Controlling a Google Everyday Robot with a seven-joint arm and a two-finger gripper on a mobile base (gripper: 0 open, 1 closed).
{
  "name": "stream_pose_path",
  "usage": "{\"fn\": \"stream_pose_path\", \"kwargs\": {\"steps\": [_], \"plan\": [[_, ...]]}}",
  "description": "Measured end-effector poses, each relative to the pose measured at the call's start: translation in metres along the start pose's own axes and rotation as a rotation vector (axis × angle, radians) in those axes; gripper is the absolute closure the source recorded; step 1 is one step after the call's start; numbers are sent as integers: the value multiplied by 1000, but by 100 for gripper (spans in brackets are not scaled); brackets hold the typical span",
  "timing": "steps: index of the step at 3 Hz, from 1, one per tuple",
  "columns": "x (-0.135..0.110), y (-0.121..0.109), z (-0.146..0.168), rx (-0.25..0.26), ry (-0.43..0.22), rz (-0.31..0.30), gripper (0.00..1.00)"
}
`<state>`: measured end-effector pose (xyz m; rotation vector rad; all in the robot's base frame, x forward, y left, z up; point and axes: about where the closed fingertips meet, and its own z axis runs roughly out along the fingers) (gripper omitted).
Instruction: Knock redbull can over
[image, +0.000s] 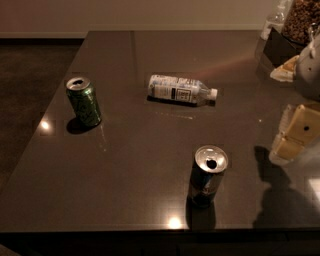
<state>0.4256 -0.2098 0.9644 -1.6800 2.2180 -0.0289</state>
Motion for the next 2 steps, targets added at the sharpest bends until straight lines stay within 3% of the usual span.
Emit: {"fn": "stream_pose_path", "kwargs": {"steps": [2], "plan": [[-15, 52, 24, -107, -222, -21, 0]]}}
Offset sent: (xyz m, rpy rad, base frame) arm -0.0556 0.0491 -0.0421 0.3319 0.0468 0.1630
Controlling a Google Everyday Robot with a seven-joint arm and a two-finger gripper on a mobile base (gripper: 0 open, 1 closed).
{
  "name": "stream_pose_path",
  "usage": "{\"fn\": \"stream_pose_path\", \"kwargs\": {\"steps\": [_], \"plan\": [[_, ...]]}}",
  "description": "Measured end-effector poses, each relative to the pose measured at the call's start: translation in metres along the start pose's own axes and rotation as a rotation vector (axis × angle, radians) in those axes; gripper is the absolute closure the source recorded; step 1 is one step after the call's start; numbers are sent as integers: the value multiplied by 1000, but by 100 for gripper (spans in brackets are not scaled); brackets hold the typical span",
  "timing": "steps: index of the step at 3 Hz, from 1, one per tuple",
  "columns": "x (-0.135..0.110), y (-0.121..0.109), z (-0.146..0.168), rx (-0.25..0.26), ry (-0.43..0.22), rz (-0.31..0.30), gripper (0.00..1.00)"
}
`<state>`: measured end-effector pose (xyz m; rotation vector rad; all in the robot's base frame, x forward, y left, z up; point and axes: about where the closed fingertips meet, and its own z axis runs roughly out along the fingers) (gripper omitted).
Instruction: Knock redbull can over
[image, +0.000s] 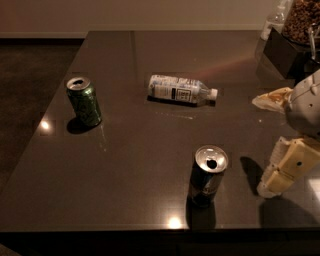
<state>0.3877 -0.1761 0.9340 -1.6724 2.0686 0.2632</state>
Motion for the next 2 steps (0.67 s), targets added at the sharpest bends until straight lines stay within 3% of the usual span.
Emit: {"fn": "stream_pose_path", "kwargs": {"steps": [1, 2], "plan": [[-22, 23, 19, -45, -121, -31, 0], [-39, 31, 34, -56, -170, -31, 0]]}}
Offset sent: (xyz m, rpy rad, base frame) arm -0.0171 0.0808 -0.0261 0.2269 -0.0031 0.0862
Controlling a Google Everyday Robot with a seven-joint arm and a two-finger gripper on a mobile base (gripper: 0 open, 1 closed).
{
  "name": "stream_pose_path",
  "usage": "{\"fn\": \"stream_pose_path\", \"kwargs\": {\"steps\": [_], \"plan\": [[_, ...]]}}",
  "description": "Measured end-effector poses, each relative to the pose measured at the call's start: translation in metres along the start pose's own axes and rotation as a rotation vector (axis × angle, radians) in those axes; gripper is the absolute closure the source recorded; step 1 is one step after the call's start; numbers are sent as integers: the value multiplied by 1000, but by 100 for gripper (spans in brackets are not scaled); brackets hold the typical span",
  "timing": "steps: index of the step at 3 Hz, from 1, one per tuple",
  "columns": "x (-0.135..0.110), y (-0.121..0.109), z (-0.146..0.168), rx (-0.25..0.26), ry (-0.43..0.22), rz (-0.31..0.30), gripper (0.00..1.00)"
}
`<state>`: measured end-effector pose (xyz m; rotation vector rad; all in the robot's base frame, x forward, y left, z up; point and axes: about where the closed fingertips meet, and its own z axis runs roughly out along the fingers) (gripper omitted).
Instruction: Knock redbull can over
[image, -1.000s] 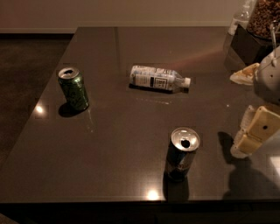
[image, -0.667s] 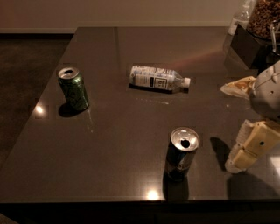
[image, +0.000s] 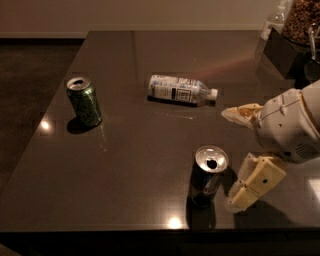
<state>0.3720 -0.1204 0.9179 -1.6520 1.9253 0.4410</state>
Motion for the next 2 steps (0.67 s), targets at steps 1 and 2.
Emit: {"fn": "stream_pose_path", "kwargs": {"steps": [1, 2], "plan": [[-13, 3, 14, -8, -43, 7, 0], [-25, 9, 24, -38, -100, 10, 0]]}}
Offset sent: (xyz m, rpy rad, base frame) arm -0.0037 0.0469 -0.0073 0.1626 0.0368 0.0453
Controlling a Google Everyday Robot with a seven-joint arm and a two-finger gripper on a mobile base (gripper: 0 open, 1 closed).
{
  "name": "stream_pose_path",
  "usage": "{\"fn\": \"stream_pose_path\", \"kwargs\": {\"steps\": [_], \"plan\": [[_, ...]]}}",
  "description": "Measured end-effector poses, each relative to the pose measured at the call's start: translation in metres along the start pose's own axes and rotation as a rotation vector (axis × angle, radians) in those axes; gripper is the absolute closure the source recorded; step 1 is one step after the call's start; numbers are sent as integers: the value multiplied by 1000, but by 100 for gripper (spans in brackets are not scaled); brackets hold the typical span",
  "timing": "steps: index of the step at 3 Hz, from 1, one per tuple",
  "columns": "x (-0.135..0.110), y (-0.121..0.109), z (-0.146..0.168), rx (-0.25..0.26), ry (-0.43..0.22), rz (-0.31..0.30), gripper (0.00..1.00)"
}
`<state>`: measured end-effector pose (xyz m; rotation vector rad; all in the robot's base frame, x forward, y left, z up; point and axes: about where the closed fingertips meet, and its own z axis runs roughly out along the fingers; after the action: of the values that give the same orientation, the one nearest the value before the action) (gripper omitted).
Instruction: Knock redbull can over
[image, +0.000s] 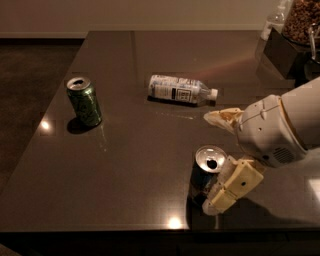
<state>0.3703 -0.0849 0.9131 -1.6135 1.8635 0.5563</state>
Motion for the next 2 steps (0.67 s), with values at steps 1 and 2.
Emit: {"fn": "stream_pose_path", "kwargs": {"steps": [1, 2], "plan": [[-6, 4, 8, -31, -24, -16, 19], [-12, 7, 10, -53, -49, -28, 41]]}}
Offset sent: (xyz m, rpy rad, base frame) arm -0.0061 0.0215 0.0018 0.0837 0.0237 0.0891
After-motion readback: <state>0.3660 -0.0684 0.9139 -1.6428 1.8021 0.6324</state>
